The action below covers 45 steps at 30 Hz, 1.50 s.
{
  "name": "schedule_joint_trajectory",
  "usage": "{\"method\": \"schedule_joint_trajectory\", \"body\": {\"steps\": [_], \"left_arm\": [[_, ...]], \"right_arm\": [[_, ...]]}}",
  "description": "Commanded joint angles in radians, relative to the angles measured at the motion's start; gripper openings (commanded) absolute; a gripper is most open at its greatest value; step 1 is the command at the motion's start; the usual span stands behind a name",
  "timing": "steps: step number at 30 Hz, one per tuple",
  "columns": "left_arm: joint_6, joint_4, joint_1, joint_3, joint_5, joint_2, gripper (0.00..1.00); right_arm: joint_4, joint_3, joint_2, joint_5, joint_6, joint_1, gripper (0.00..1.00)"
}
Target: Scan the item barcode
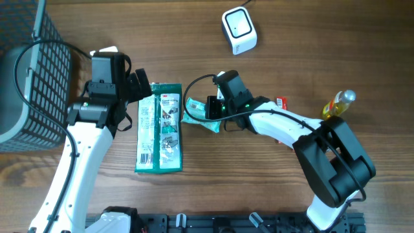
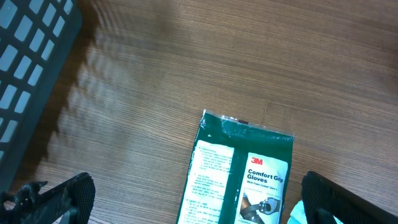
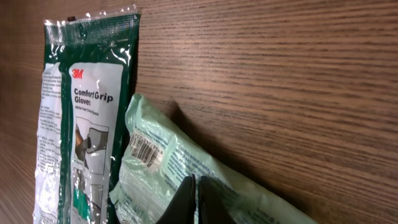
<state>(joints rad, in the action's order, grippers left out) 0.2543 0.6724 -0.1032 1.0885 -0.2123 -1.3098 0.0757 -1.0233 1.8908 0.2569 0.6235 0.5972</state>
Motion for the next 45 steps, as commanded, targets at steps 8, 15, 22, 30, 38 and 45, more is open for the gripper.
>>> {"method": "schedule_joint_trajectory", "body": {"steps": [8,15,22,30,38,45], "left_arm": [[0.016,-0.003,0.004,0.011,-0.006,0.003,1.00],[0.016,-0.003,0.004,0.011,-0.006,0.003,1.00],[0.016,-0.003,0.004,0.011,-0.006,0.003,1.00],[0.016,-0.003,0.004,0.011,-0.006,0.003,1.00],[0.016,-0.003,0.004,0.011,-0.006,0.003,1.00],[0.016,-0.003,0.004,0.011,-0.006,0.003,1.00]], "right_arm": [[0.008,-0.013,-0.120,0.206,-0.048,-0.005,0.04],[0.153,0.028,-0.114,0.166,-0.048,-0.002,0.04],[0.112,0.121,-0.112,0.043,0.018,-0.002,0.04],[0.121,0.134,-0.115,0.032,0.058,-0.002,0.04],[0.174,0.098,-0.332,0.006,0.027,-0.006,0.27],[0.256,0.098,-0.435,-0.206,0.032,-0.011,1.00]]}}
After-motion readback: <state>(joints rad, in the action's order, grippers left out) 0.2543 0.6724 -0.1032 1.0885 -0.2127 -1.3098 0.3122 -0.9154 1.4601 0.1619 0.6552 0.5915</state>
